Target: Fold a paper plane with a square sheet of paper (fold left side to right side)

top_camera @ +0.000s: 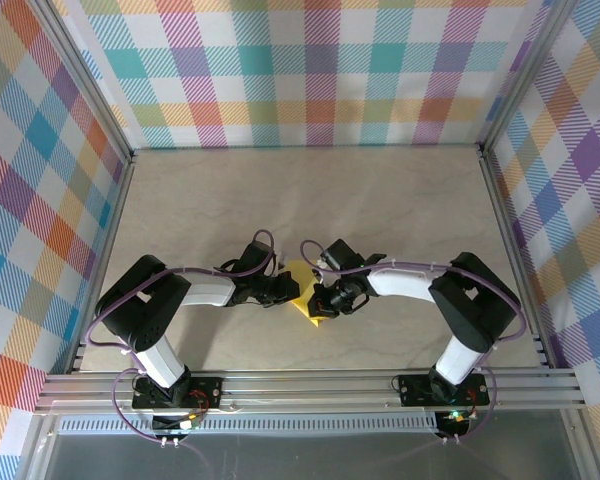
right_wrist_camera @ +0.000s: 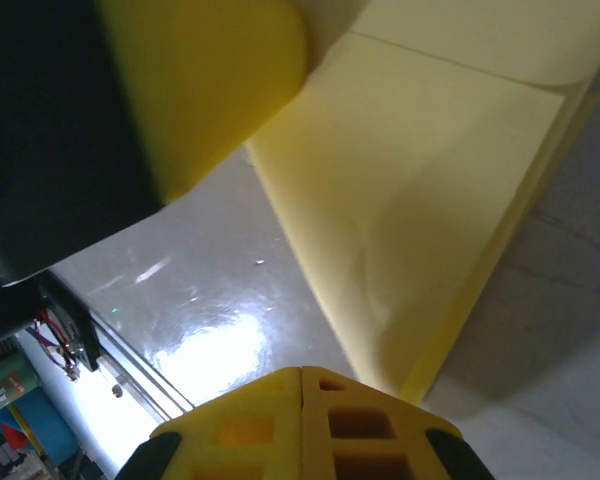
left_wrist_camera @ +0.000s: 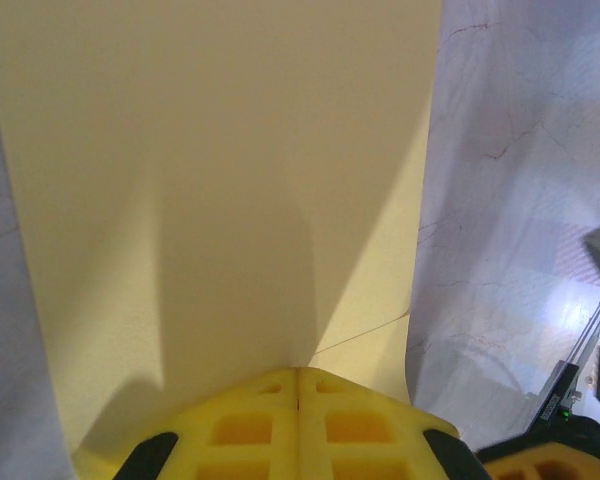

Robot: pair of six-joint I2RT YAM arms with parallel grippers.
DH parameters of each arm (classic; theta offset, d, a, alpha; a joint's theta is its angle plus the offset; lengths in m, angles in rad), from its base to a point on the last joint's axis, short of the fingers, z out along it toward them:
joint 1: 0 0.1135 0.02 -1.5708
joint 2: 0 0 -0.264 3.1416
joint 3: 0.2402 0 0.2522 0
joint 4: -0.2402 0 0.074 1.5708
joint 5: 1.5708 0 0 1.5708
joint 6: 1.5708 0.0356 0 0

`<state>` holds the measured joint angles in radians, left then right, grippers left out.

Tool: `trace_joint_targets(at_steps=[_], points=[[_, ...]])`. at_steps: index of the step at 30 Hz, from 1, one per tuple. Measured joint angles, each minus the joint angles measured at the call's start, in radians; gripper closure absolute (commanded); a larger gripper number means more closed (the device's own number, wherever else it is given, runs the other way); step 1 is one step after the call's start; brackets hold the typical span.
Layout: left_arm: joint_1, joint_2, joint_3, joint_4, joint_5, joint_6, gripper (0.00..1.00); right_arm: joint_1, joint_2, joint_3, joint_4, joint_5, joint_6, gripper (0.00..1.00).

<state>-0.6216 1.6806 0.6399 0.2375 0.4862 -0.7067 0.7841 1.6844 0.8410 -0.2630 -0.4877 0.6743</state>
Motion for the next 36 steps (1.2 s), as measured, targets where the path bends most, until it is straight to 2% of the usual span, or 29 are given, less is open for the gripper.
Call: trace_joint_targets(at_steps=[14,20,27,31,36], points=[[0.000,-0.005,0.026,-0.030,-0.006,-0.004,0.88,0.009,0.039,0.001,-0.019,0.043,-0.008,1.00],[0.000,-0.105,0.021,-0.019,-0.025,-0.005,0.87,0.015,0.035,-0.002,-0.020,0.060,-0.004,1.00],[-0.005,-0.251,-0.148,0.137,-0.055,-0.026,0.85,0.026,0.029,-0.004,-0.022,0.086,-0.004,1.00],[-0.037,-0.259,-0.235,0.208,-0.081,-0.052,0.85,0.031,0.027,-0.003,-0.027,0.099,-0.001,1.00],[-0.101,-0.243,-0.257,0.294,-0.105,-0.076,0.85,0.039,0.026,0.002,-0.037,0.114,0.000,1.00]])
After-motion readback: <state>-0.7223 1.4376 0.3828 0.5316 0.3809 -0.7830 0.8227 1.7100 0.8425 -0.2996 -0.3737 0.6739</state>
